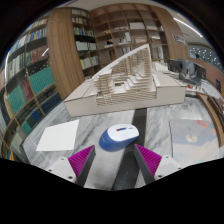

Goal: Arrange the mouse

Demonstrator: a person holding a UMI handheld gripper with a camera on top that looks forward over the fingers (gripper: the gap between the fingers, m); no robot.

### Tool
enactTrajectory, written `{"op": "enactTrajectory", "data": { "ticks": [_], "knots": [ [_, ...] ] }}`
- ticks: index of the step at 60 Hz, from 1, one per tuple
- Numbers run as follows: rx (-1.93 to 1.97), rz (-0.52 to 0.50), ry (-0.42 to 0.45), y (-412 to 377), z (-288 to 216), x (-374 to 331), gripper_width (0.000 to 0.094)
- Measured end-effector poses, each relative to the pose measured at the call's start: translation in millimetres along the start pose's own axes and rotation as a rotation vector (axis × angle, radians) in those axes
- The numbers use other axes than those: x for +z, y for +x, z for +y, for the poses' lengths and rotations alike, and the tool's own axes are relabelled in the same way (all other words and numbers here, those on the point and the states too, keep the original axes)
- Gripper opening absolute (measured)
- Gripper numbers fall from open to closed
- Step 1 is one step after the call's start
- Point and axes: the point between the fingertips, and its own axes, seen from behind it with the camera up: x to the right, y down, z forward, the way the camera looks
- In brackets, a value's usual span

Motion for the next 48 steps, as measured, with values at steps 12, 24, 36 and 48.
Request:
{"op": "enactTrajectory", "data": {
  "ticks": [12, 24, 36, 48],
  "knots": [
    [0.005, -0.004, -0.011, -6.9, -15.2, 33.2, 0.0825],
    [-0.058, 0.093, -0.014, -0.2, -36.2, 72.6, 0.0824],
    [-0.094, 0.153, -0.011, -2.2, -45.1, 91.9, 0.0679],
    [-0.096, 0.138, -0.020, -7.7, -42.6, 93.7, 0.0565]
  ]
}}
